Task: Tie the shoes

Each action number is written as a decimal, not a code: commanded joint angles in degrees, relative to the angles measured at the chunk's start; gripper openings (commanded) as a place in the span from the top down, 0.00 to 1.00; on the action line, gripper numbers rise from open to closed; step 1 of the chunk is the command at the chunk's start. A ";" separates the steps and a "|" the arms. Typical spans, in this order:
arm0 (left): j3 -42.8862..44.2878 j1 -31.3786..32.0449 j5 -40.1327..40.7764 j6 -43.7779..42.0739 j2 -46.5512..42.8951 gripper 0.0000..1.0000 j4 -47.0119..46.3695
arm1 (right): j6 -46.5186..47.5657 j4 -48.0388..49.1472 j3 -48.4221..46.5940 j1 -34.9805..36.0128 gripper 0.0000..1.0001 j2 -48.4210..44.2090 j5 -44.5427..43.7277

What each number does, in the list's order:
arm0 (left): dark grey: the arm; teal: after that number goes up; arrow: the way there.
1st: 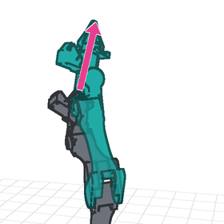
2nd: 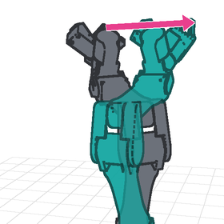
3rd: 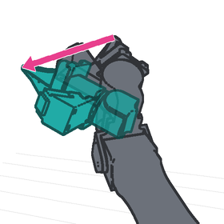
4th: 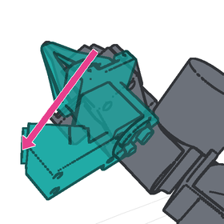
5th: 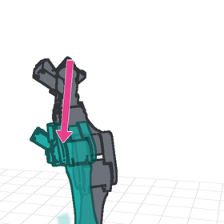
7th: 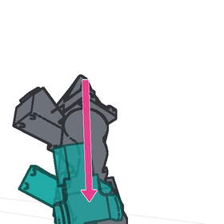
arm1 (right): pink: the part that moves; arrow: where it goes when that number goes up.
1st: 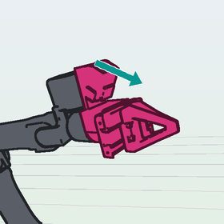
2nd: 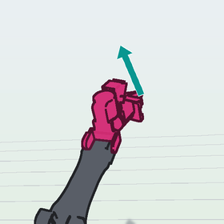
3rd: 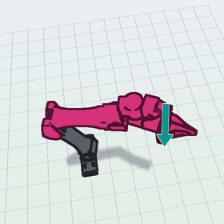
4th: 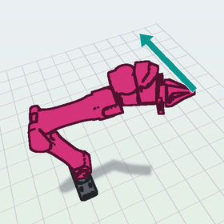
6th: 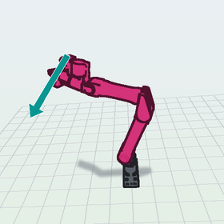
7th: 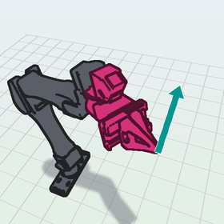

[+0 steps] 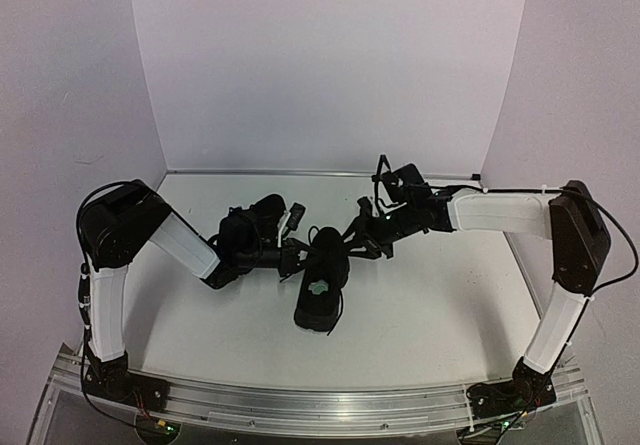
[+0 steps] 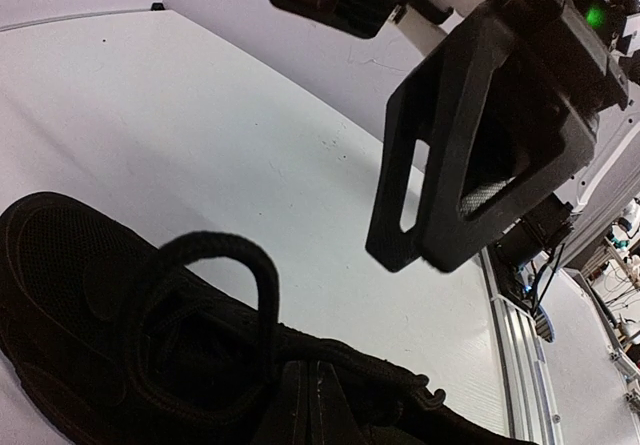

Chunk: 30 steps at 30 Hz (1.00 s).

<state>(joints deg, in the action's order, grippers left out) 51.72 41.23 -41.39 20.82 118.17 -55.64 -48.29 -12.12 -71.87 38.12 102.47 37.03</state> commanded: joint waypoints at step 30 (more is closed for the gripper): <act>1.35 0.34 -3.87 -4.95 -1.54 1.00 2.49 | 0.13 -0.09 -7.53 2.85 0.83 8.68 1.20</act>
<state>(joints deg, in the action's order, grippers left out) 51.70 41.15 -42.19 17.61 118.17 -54.89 -48.29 -12.95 -76.77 40.45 110.17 37.98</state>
